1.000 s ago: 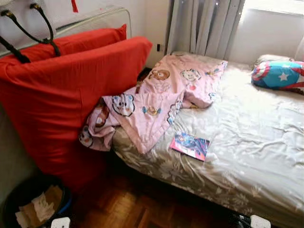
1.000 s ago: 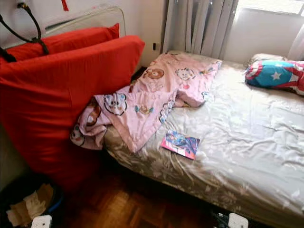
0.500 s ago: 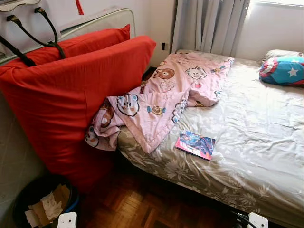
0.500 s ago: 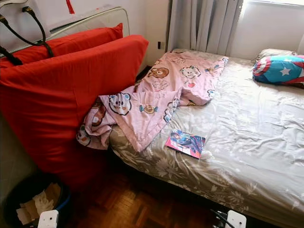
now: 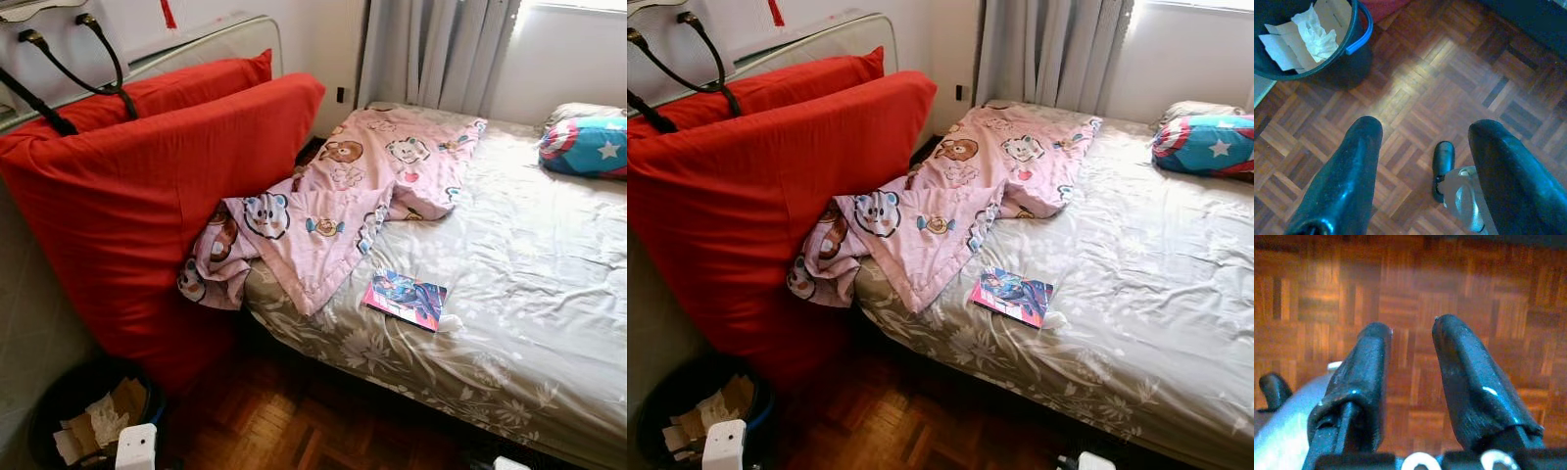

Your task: Clean up the room

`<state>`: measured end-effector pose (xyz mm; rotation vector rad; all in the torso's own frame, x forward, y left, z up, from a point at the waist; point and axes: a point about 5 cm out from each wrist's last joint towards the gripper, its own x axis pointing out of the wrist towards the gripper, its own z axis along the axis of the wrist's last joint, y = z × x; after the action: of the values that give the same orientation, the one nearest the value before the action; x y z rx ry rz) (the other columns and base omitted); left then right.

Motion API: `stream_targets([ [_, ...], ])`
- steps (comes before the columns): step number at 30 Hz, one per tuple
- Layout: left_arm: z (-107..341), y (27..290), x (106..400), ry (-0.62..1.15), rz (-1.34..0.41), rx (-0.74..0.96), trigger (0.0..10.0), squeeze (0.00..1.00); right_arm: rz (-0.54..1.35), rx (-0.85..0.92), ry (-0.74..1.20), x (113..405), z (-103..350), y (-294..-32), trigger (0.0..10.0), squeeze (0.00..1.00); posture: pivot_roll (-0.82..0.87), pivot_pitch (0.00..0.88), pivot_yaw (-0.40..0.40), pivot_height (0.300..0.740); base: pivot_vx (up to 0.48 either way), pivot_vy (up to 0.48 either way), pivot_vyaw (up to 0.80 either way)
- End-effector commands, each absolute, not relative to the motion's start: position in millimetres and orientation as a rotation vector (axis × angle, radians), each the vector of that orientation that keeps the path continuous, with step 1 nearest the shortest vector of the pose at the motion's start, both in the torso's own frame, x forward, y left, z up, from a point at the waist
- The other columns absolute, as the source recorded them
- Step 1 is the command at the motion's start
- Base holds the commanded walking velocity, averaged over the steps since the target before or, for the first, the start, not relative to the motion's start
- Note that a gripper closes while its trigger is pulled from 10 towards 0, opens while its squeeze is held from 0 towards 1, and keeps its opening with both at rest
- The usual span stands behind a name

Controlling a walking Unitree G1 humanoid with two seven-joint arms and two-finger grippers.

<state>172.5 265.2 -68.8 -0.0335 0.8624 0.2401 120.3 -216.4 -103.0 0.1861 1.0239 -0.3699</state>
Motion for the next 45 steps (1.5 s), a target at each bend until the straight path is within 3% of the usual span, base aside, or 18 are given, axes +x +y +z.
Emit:
stream_targets([
  [1, -68, 268, 174, 0.871, 0.256, -0.04, 10.0, 0.0, -0.362, 0.199, 1.029, 121, -103, -213, 10.0, 0.0, -0.01, 0.0, -0.011, 0.74, 0.0, 0.0, 0.0],
  [17, -66, 270, 177, 0.875, 0.226, -0.025, 10.0, 0.0, -0.238, 0.168, 1.011, 127, -103, -204, 10.0, 0.0, 0.03, 0.0, -0.035, 0.74, 0.0, 0.0, 0.0],
  [45, -65, 271, 179, 0.88, 0.218, -0.025, 10.0, 0.0, -0.23, 0.205, 0.986, 136, -100, -203, 10.0, 0.0, 0.04, 0.0, -0.027, 0.74, 0.0, 0.0, 0.0],
])
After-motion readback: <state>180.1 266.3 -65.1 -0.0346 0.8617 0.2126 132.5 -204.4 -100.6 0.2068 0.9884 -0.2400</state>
